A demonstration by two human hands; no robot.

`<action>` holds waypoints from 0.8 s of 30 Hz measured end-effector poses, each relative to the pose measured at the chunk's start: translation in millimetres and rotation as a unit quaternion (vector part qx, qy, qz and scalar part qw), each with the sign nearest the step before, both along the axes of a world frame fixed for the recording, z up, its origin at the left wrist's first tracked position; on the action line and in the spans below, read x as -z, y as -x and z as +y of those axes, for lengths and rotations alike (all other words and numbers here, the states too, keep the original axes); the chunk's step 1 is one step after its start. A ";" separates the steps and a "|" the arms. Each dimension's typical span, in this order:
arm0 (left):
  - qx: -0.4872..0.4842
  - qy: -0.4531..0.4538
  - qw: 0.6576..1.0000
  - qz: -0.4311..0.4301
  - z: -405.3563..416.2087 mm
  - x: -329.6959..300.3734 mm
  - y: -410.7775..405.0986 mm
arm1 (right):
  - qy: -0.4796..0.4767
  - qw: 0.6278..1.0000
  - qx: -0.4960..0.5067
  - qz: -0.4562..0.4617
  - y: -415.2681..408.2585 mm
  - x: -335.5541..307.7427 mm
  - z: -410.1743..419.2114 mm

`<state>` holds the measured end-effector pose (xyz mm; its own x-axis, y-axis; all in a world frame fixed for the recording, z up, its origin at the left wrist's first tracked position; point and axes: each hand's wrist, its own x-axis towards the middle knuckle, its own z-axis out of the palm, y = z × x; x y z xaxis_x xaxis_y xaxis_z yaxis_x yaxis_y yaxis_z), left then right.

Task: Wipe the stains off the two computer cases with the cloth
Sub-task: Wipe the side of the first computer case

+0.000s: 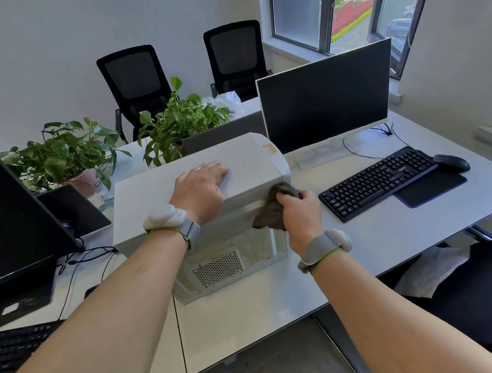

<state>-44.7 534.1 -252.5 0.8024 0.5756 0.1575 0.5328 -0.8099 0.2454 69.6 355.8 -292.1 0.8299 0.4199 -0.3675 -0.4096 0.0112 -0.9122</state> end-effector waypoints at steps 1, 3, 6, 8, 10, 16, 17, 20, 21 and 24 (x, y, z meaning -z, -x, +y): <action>0.000 -0.001 1.000 0.003 0.5 0.7 -0.2 | -0.025 1.000 0.003 -0.013 -0.6 -1.6 -2.2; 0.001 0.000 1.000 0.007 1.7 1.0 -0.1 | -0.017 1.000 0.014 -0.010 -4.9 2.9 -7.0; -0.003 0.003 1.000 0.005 1.7 -0.4 -0.1 | 0.086 0.996 -0.007 0.011 -10.6 21.8 -13.2; -0.004 -0.003 1.000 0.003 0.5 -0.2 -0.4 | 0.198 0.976 -0.094 0.007 -0.2 17.1 -16.6; -0.007 -0.004 1.000 0.000 -1.3 -0.1 -0.6 | 0.279 0.934 -0.200 -0.097 0.1 13.0 -20.4; -0.006 0.000 1.000 0.011 -1.4 -1.1 -0.4 | -0.006 0.999 -0.033 0.015 -21.5 -10.3 -8.8; -0.006 0.002 1.000 0.014 -1.3 -1.0 -0.3 | -0.042 0.998 -0.048 -0.005 -22.4 -15.2 -14.6; -0.009 0.009 1.000 0.019 0.0 -0.9 -0.6 | -0.068 0.996 -0.052 -0.003 -33.1 -17.2 -28.0; -0.010 0.011 1.000 0.017 -0.1 -1.4 -0.3 | -0.053 0.997 -0.051 0.008 -36.1 -11.2 -32.7; -0.020 0.014 1.000 -0.004 -5.2 -1.9 0.1 | 0.026 0.996 -0.051 0.073 -42.6 20.6 -47.7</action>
